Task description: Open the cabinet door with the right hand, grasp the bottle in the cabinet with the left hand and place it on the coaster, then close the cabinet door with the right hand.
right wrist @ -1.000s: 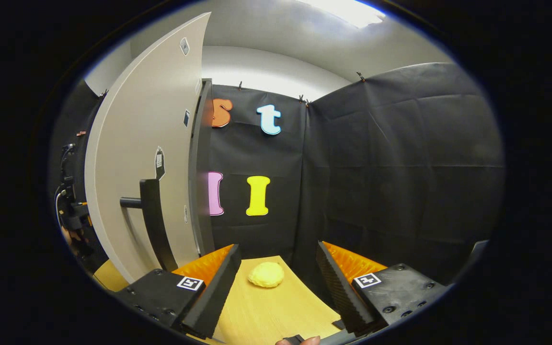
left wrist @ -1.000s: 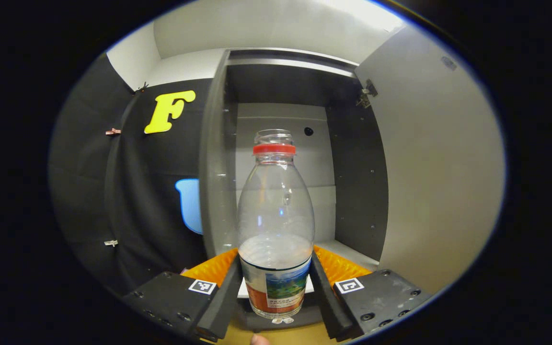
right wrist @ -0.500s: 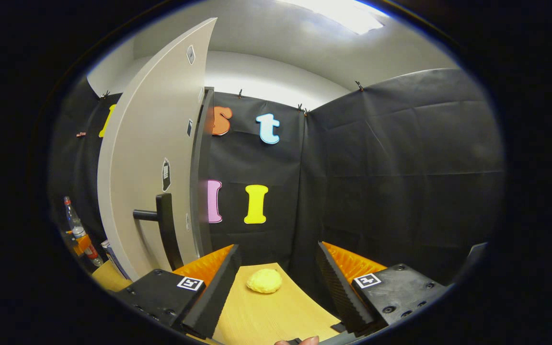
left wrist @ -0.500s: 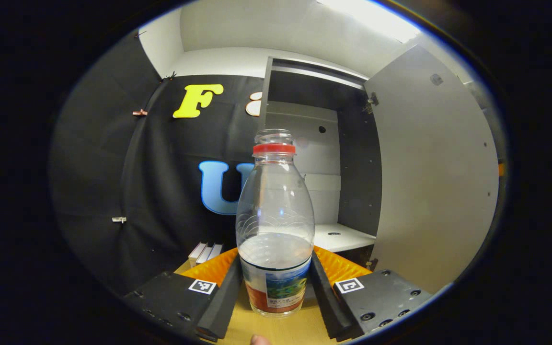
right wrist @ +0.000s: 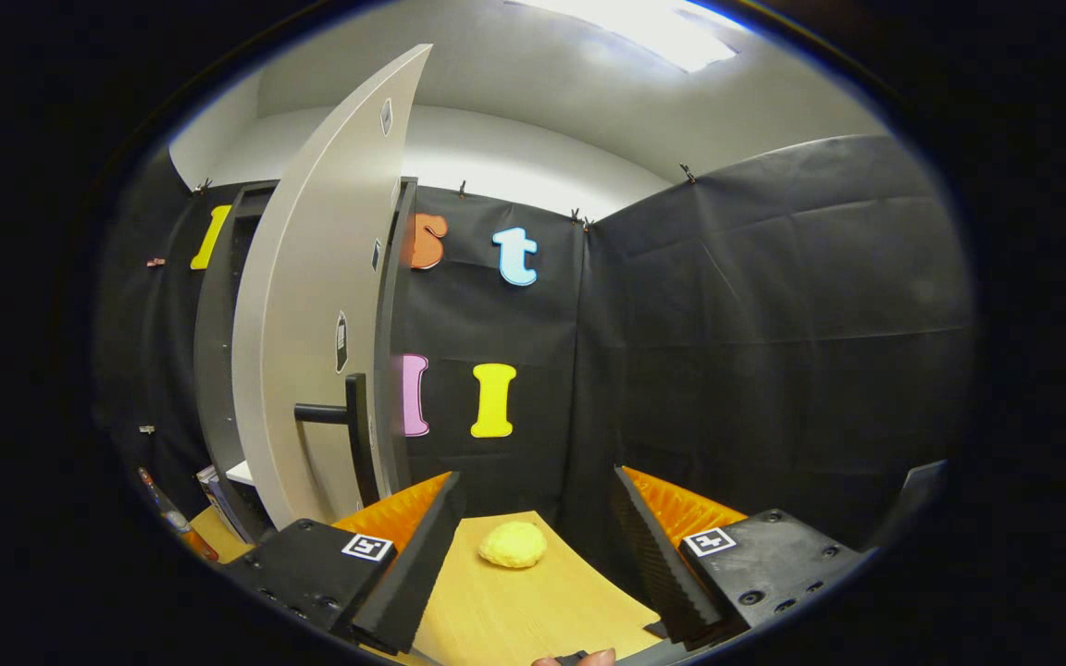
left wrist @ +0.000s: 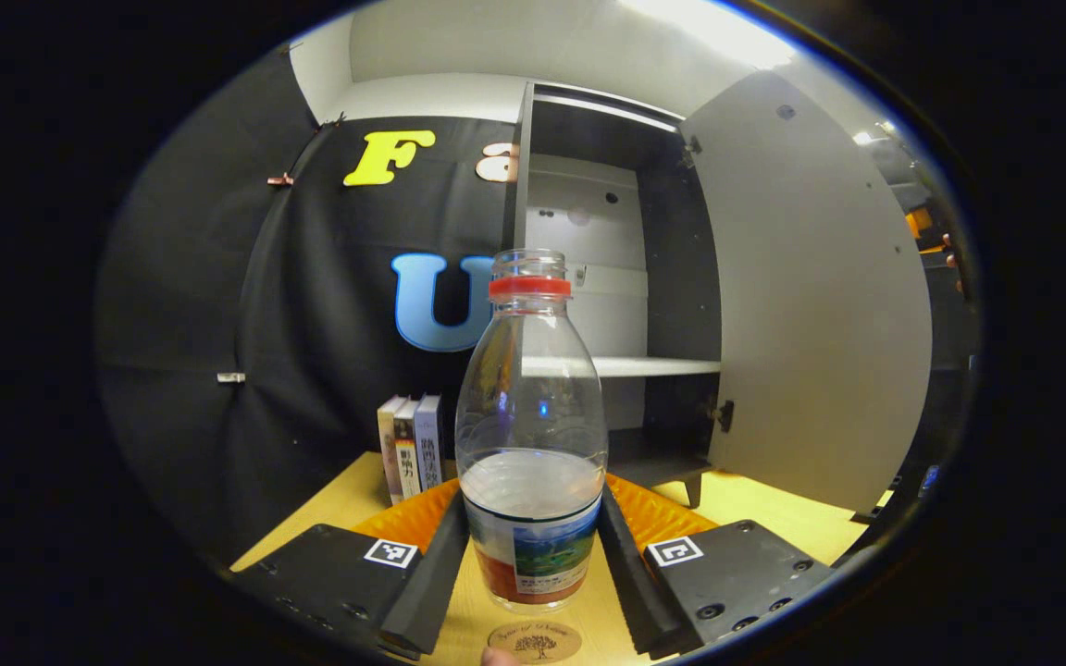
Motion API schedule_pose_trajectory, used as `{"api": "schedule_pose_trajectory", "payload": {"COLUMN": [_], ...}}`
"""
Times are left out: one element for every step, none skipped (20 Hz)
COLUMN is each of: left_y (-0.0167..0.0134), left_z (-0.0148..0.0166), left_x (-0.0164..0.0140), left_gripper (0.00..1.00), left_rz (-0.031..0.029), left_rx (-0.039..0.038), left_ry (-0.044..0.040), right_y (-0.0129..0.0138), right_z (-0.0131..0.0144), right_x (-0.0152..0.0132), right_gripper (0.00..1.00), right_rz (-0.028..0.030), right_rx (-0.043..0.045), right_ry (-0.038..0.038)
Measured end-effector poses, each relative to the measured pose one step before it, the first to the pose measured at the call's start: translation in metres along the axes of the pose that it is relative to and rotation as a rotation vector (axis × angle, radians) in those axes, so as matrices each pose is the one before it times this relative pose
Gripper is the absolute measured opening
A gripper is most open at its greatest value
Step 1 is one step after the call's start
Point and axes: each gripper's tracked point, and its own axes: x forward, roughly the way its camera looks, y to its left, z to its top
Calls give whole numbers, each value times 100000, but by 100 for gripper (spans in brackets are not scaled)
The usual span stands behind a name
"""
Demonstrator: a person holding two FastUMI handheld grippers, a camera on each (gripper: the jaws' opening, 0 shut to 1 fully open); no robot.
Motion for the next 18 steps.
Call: {"api": "schedule_pose_trajectory", "payload": {"left_y": [-88,-99,-8,-92,-91,-165,-12,-109,-101,-36,-50,-2,42,77,115,-111,-97,-161], "left_z": [-1234,-1253,-1392,-1182,-1196,-1129,-617,-426,-298,-510,-561,-679,-665,-839,-742,-480,-202,-123], "left_x": [-79,-46,-19,40,109,56,184,11,206,238,213,212,77,61,97,-41,-92,-109], "left_gripper": [76,76,76,76,76,76,76,75,76,75,76,76,76,76,76,76,76,76], "left_rz": [-1263,-1123,-1028,-893,-1179,-954,-458,-767,-600,-412,-686,-399,-85,-80,-256,-289,-374,-141], "left_rx": [-970,-606,51,435,245,292,565,708,771,294,-311,-88,33,-687,-1053,-638,-410,180], "left_ry": [1046,1201,1421,1248,1431,875,-142,-542,-714,-383,136,254,946,1237,1338,632,-50,-162], "right_y": [54,-49,14,-42,-64,-38,-13,15,-36,-184,85,110,-138,-96,9,-6,20,25], "right_z": [11,-23,8,164,-21,-41,-100,-26,148,-5,3,65,62,37,23,78,1,-103], "right_x": [-210,-187,89,38,77,27,-72,-56,-36,14,-4,-9,-94,-62,93,7,-39,16], "right_gripper": [98,98,98,98,98,98,98,98,98,98,98,98,98,98,97,98,98,98], "right_rz": [310,-22,-153,-309,-567,-434,-501,-48,-283,-494,-581,-103,-559,-702,-673,-246,-70,261], "right_rx": [-20,707,1117,921,145,-447,-583,-370,-511,-415,555,1395,1370,995,488,-49,-15,251], "right_ry": [-122,302,391,30,148,189,158,168,201,219,-27,50,221,364,-112,-182,-64,416]}}
